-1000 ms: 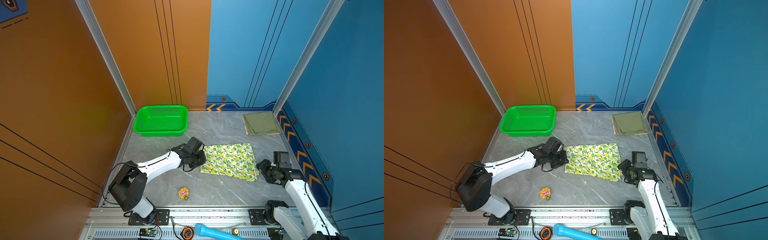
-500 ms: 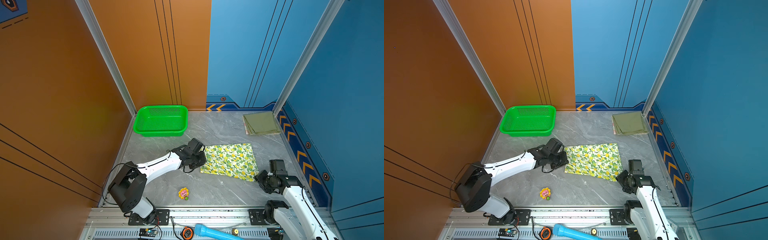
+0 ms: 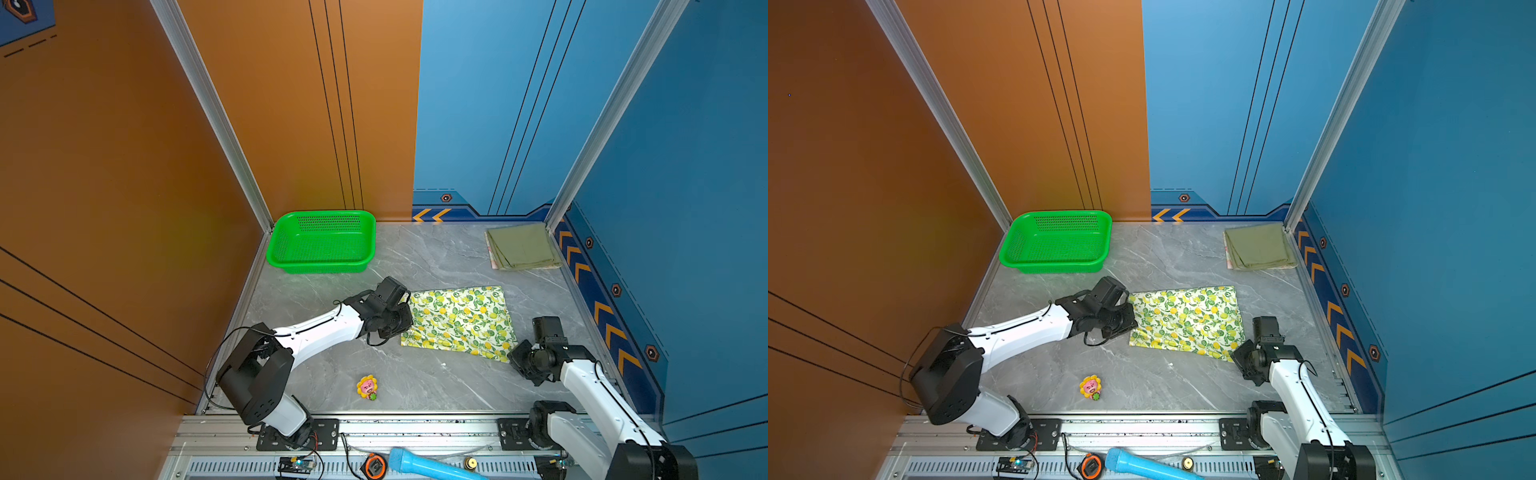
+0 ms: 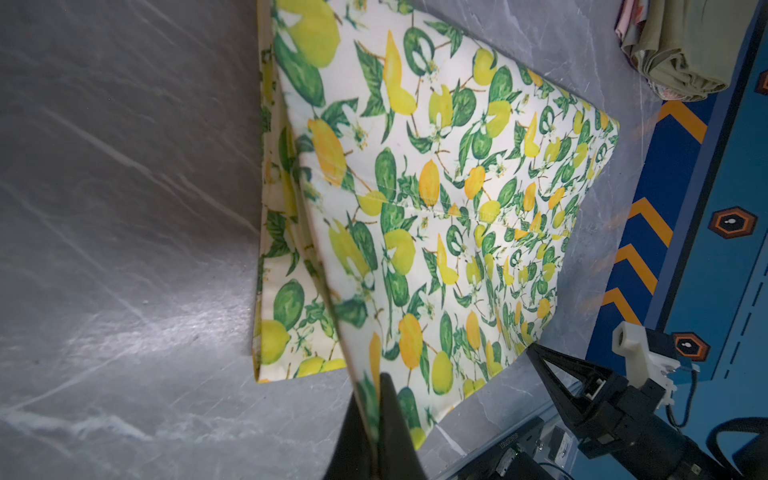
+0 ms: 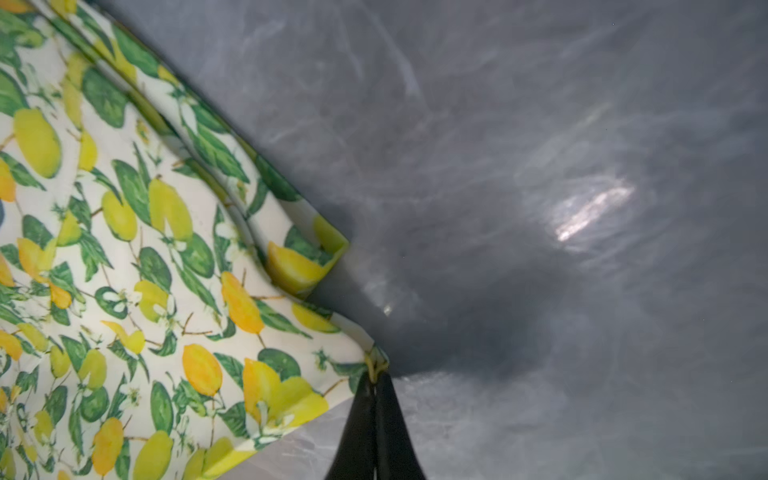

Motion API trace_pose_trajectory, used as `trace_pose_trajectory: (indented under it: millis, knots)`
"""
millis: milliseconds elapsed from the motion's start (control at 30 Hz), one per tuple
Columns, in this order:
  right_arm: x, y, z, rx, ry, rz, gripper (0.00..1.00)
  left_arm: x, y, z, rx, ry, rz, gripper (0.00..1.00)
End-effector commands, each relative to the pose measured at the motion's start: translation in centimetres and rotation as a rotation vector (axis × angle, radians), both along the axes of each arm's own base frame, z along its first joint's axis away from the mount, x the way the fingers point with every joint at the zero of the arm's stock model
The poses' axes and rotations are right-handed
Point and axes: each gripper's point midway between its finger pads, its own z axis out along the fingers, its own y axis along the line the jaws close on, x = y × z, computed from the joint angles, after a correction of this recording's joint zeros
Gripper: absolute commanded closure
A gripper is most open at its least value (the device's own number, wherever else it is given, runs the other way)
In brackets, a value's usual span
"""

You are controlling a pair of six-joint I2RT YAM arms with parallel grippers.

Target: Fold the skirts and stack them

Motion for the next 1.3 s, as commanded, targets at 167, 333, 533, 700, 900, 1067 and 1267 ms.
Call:
trace_pose_trajectory:
  millis: [167, 333, 533, 700, 900, 1067, 1267]
  knots:
    - [5.1, -1.7, 5.0, -0.114, -0.127, 0.027, 1.00, 1.4, -0.5, 3.4, 0.001, -0.083, -0.017, 1.00]
    - [7.1, -1.5, 6.9, -0.114, -0.161, 0.046, 1.00, 2.6, -0.3, 4.8, -0.011, -0.109, -0.007, 1.00]
    - [11.2, -2.1, 10.1, -0.152, -0.227, 0.058, 1.00, 5.0, 0.3, 5.6, -0.023, -0.117, 0.016, 1.00]
    - [16.4, -1.8, 13.2, -0.146, -0.312, 0.067, 1.00, 8.1, 0.7, 6.8, -0.038, -0.142, 0.039, 1.00]
    - [23.6, -1.5, 17.5, -0.148, -0.441, 0.085, 1.00, 13.7, 1.4, 8.9, -0.060, -0.188, 0.068, 1.00]
    - [29.5, -1.1, 21.1, -0.170, -0.538, 0.139, 1.00, 18.7, 1.6, 10.8, -0.089, -0.229, 0.078, 1.00]
    - [32.9, -0.3, 22.8, -0.182, -0.588, 0.210, 1.00, 21.4, 1.0, 11.2, -0.122, -0.238, 0.076, 1.00]
